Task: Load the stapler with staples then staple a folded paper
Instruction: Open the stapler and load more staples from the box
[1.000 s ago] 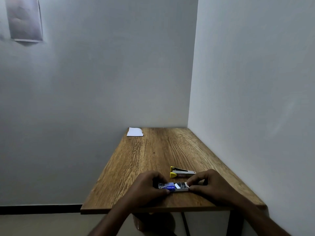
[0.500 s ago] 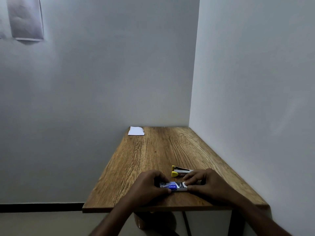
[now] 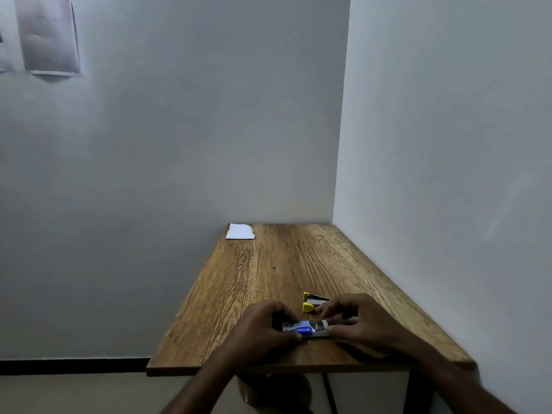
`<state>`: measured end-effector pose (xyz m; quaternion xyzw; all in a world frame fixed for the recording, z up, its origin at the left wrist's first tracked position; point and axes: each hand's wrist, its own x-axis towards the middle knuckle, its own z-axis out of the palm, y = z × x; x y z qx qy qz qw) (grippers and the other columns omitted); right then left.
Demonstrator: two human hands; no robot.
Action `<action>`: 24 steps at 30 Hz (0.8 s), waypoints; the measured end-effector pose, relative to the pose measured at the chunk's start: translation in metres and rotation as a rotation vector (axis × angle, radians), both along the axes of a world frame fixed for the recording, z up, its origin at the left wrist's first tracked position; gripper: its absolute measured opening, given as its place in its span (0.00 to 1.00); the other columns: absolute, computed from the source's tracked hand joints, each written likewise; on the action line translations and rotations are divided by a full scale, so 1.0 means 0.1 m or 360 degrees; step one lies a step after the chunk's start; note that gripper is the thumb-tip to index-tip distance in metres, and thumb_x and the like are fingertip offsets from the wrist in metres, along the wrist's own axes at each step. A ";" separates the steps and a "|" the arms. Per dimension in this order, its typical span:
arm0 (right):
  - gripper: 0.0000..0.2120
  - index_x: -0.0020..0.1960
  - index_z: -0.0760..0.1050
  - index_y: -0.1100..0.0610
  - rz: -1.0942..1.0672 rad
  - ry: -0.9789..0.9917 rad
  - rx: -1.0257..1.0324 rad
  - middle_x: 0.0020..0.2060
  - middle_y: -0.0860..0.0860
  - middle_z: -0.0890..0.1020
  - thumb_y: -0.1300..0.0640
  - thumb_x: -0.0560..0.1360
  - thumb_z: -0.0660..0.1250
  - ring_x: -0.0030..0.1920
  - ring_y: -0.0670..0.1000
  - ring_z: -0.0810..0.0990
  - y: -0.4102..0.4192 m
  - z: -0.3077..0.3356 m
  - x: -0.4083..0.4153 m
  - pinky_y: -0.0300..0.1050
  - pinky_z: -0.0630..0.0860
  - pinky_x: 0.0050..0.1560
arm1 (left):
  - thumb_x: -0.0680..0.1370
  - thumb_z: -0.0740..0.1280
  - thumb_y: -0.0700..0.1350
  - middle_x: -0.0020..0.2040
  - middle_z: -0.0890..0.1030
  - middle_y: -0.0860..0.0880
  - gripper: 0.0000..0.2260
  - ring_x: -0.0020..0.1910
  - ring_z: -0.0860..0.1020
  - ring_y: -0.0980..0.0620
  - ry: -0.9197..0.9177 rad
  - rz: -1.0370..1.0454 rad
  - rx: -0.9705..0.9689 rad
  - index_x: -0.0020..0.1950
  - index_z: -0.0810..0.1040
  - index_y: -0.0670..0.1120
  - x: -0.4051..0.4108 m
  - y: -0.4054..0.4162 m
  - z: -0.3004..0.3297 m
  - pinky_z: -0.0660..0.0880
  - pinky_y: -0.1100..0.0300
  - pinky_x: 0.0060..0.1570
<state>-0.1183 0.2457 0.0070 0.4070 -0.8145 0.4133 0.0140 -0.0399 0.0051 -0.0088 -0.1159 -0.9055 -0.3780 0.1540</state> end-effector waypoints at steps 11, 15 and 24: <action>0.05 0.45 0.85 0.53 0.0061 0.0091 0.0009 0.51 0.39 0.86 0.61 0.70 0.74 0.57 0.39 0.82 -0.02 -0.06 0.05 0.32 0.77 0.57 | 0.70 0.77 0.50 0.50 0.83 0.55 0.13 0.48 0.81 0.60 -0.0002 -0.0013 0.0028 0.53 0.83 0.51 0.00 0.00 -0.02 0.80 0.59 0.51; 0.06 0.44 0.85 0.55 0.0085 0.0155 -0.0013 0.49 0.44 0.87 0.63 0.70 0.73 0.55 0.41 0.83 -0.03 -0.06 0.07 0.39 0.80 0.57 | 0.70 0.77 0.51 0.50 0.82 0.56 0.13 0.48 0.80 0.61 -0.0001 -0.0008 0.0004 0.53 0.82 0.52 0.00 -0.01 -0.01 0.79 0.61 0.51; 0.12 0.40 0.84 0.50 0.0102 0.0389 0.0025 0.45 0.43 0.87 0.67 0.67 0.72 0.52 0.42 0.83 -0.05 -0.03 0.10 0.41 0.80 0.54 | 0.70 0.77 0.51 0.50 0.83 0.56 0.12 0.48 0.80 0.61 -0.0002 -0.0017 0.0012 0.52 0.82 0.53 0.01 0.00 0.00 0.80 0.61 0.51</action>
